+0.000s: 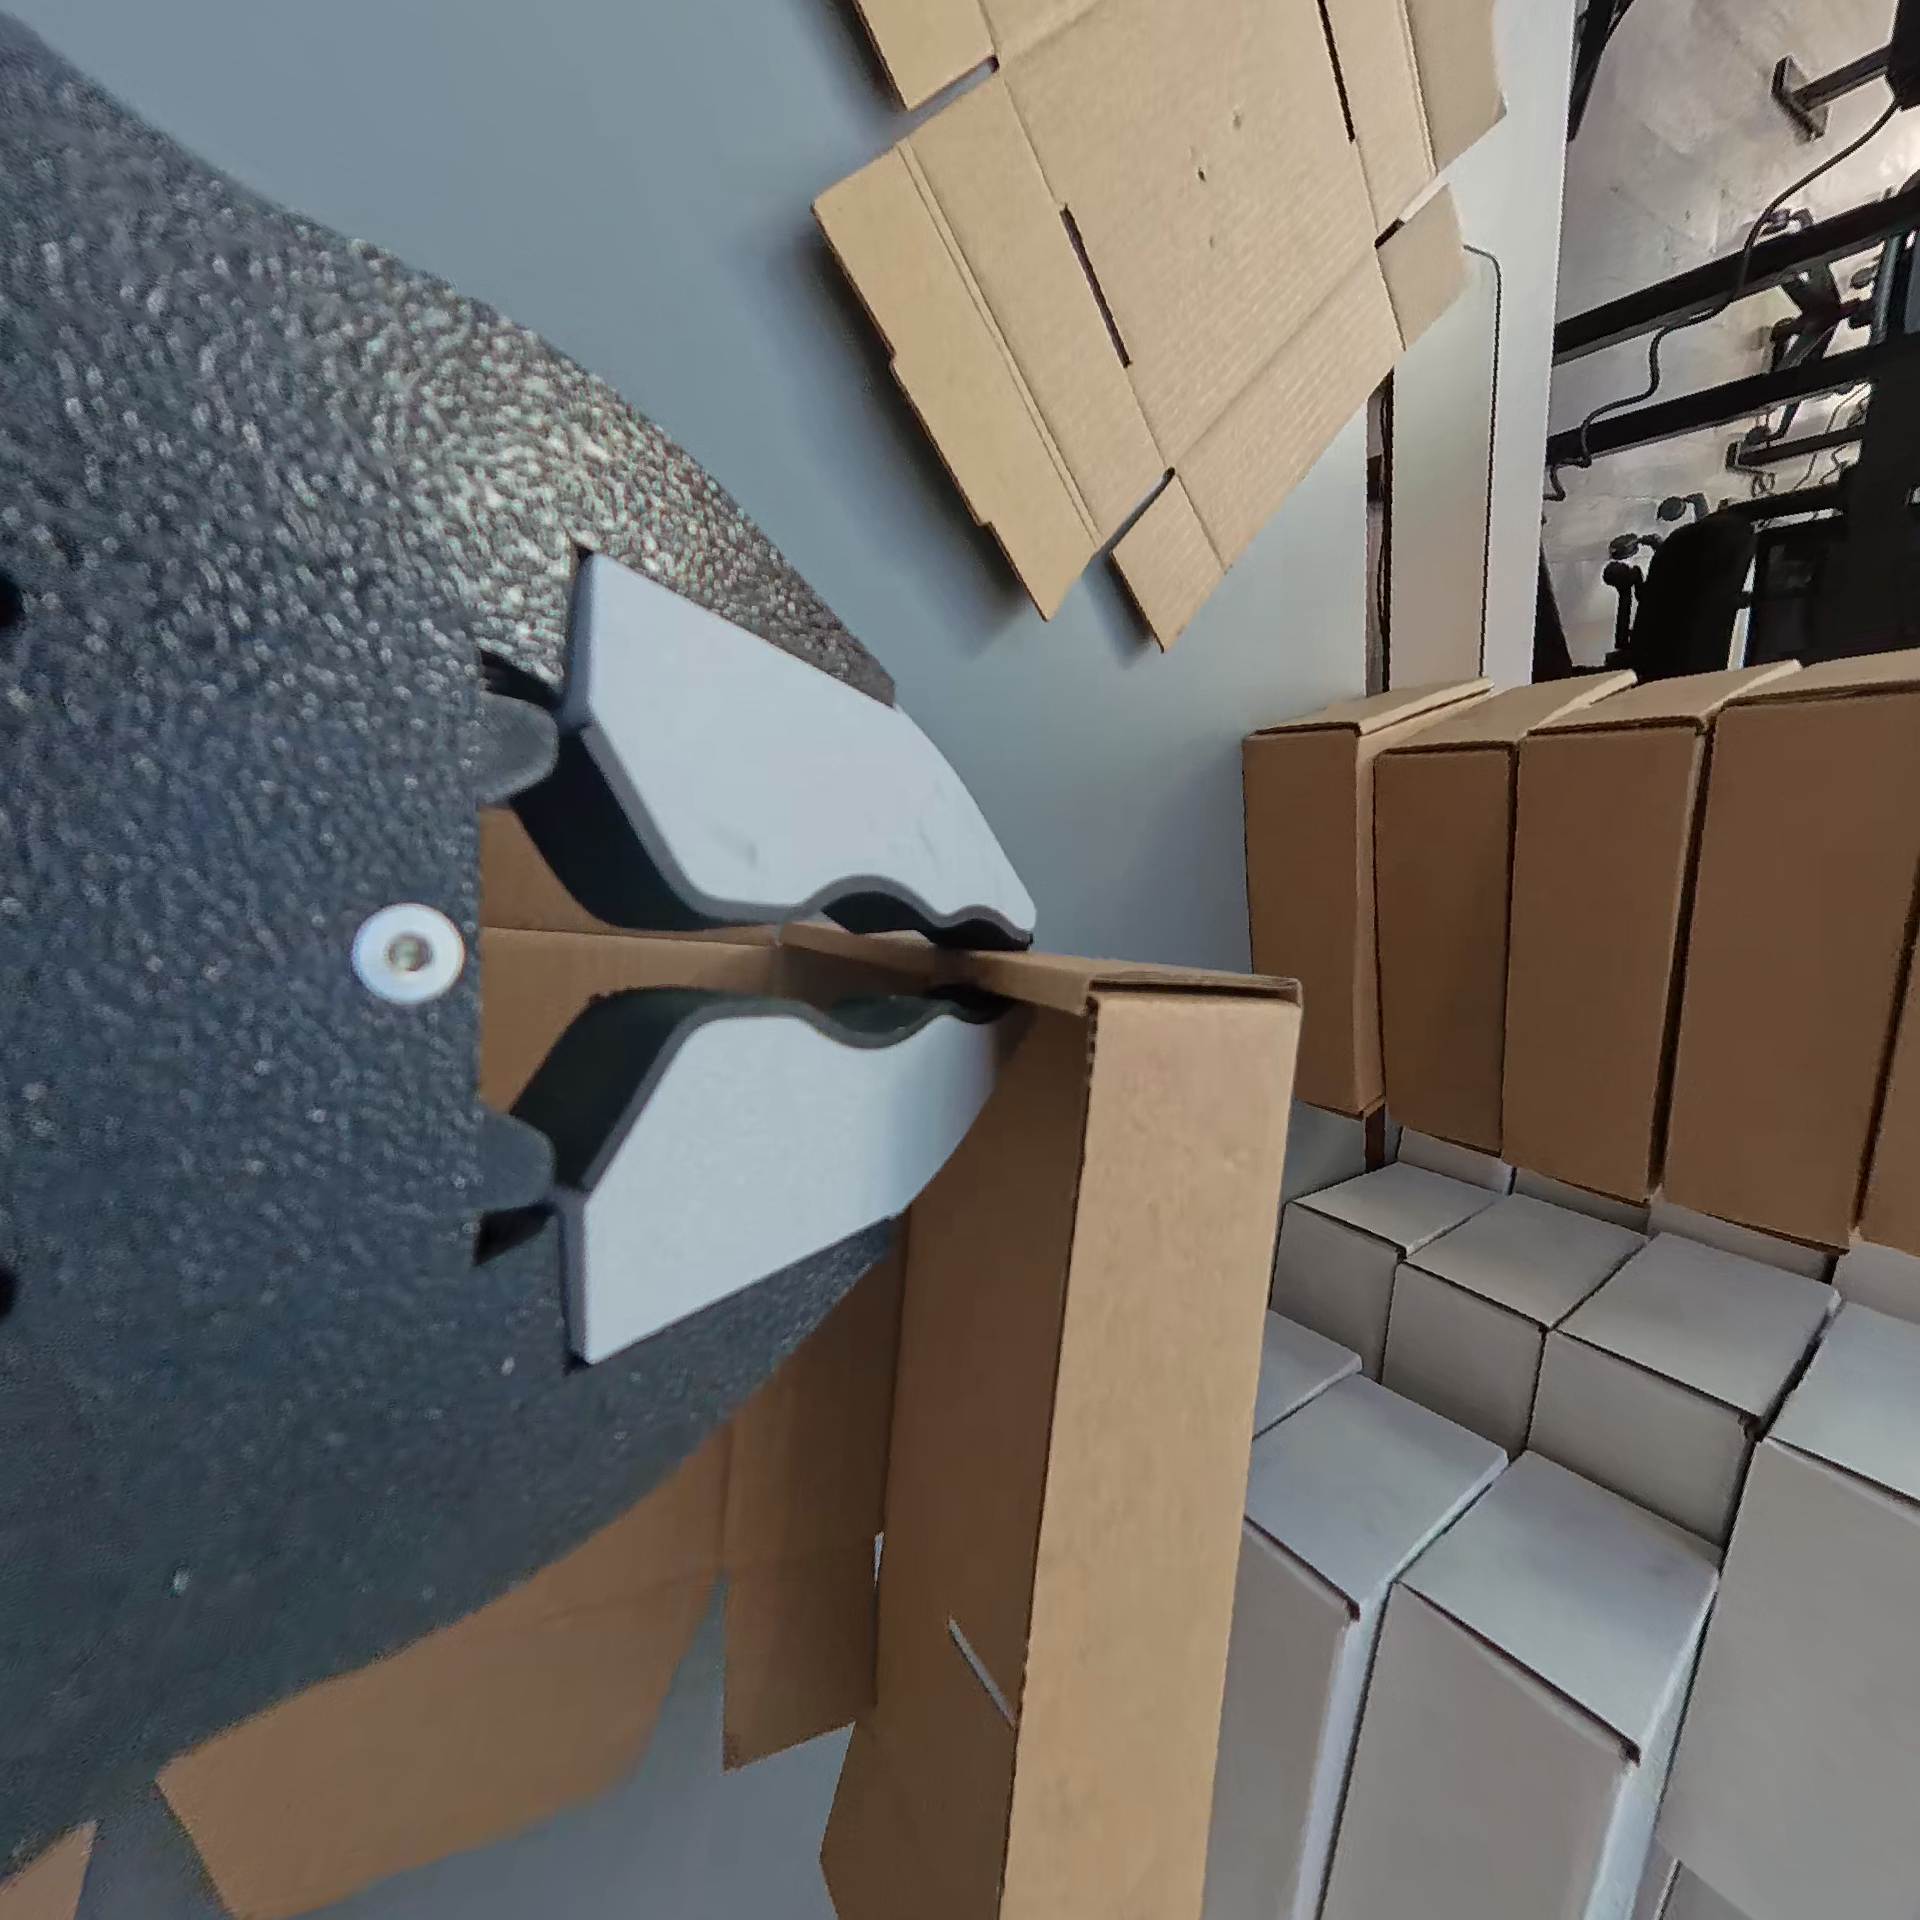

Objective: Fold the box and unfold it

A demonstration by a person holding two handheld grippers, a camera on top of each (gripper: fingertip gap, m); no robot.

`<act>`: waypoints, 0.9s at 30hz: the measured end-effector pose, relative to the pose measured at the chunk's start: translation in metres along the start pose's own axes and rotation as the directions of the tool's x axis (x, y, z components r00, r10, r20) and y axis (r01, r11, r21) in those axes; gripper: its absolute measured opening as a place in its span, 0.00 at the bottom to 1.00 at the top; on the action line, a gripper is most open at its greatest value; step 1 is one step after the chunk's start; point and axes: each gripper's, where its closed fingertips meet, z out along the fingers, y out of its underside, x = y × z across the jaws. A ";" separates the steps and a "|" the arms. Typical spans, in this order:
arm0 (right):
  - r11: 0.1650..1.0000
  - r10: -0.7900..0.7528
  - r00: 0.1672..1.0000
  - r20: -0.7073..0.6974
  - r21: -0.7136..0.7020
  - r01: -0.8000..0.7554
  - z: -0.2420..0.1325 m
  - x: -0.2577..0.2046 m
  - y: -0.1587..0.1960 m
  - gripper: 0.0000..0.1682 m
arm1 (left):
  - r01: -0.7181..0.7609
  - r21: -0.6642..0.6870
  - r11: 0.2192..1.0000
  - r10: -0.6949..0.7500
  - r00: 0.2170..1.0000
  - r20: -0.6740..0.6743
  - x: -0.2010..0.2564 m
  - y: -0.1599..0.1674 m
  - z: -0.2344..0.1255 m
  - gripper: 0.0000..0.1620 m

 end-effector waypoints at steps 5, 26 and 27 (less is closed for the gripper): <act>1.000 0.014 1.000 0.012 0.021 -0.014 0.005 -0.005 -0.014 0.00 | -0.020 0.042 0.999 0.018 0.999 0.051 -0.014 -0.022 -0.021 0.04; 0.746 0.621 0.702 0.349 0.015 -0.666 0.001 -0.021 -0.035 0.00 | -0.044 0.174 0.984 0.024 0.993 0.116 -0.034 -0.054 -0.061 0.03; 0.712 0.657 0.659 0.366 -0.014 -0.702 -0.002 -0.024 -0.029 0.00 | -0.008 0.187 0.982 -0.012 0.994 0.109 -0.039 -0.059 -0.064 0.03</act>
